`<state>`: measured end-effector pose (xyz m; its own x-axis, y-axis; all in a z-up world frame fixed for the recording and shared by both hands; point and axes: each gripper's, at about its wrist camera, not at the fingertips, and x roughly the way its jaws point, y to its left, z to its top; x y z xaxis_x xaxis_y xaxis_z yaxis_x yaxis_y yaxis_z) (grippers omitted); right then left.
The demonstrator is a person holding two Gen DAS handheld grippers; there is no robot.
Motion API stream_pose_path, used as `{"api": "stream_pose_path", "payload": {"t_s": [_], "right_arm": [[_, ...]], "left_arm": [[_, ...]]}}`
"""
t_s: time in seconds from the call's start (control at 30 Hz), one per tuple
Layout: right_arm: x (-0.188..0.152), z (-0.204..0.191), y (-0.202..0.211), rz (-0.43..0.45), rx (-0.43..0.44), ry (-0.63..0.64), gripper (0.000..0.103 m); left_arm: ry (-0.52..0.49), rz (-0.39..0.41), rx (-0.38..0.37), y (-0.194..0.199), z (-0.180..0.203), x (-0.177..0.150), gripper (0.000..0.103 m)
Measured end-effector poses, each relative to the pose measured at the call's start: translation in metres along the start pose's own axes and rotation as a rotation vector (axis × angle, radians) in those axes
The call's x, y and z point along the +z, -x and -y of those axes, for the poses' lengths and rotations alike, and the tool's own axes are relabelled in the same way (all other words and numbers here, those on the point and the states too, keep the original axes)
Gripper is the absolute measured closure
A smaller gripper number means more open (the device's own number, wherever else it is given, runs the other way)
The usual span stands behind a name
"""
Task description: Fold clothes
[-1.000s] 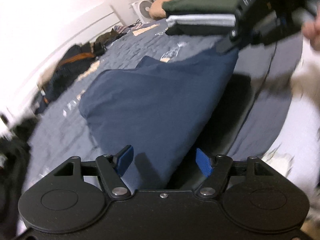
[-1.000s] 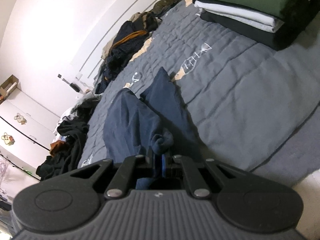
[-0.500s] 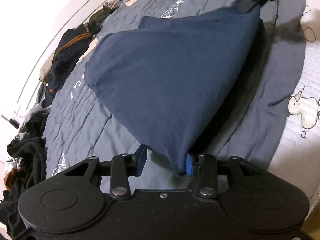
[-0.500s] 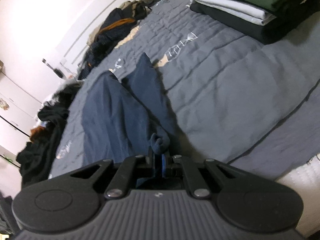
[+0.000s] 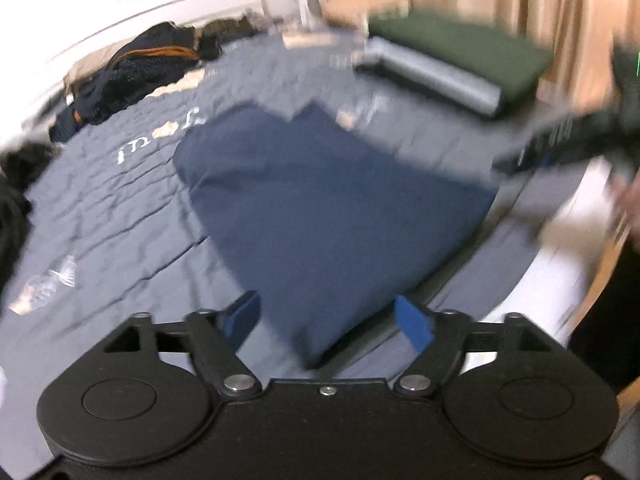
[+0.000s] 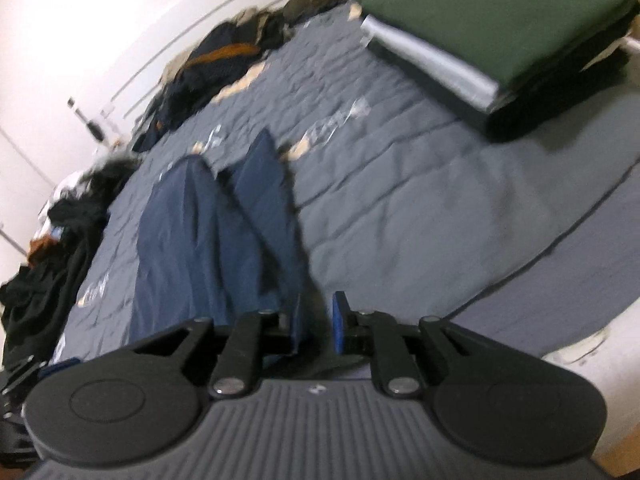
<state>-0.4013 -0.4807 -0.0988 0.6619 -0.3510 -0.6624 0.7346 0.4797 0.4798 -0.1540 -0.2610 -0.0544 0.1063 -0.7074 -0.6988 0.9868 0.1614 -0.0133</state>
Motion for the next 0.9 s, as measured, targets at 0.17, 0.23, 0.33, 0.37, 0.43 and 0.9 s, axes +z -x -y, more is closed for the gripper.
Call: {"api": "stream_pose_path", "payload": {"t_s": [0.17, 0.23, 0.33, 0.37, 0.43, 0.9], "right_arm": [[0.007, 0.012, 0.005, 0.051, 0.053, -0.083, 0.085], [0.006, 0.009, 0.003, 0.049, 0.076, -0.073, 0.084], [0.004, -0.005, 0.000, 0.053, 0.097, -0.005, 0.083], [0.003, -0.010, -0.001, 0.051, 0.097, 0.026, 0.083], [0.002, -0.018, -0.002, 0.045, 0.094, 0.067, 0.083], [0.003, -0.042, -0.013, 0.025, 0.096, 0.150, 0.082]], "left_arm": [[0.155, 0.068, -0.108, 0.004, -0.013, 0.000, 0.024], [0.213, 0.091, -0.147, 0.005, -0.018, 0.000, 0.024], [0.299, 0.125, -0.205, 0.006, -0.025, 0.000, 0.024], [0.328, 0.136, -0.225, 0.007, -0.028, -0.001, 0.024], [0.386, 0.159, -0.263, 0.008, -0.033, -0.001, 0.024], [0.426, 0.177, -0.258, 0.007, -0.036, -0.002, 0.024]]}}
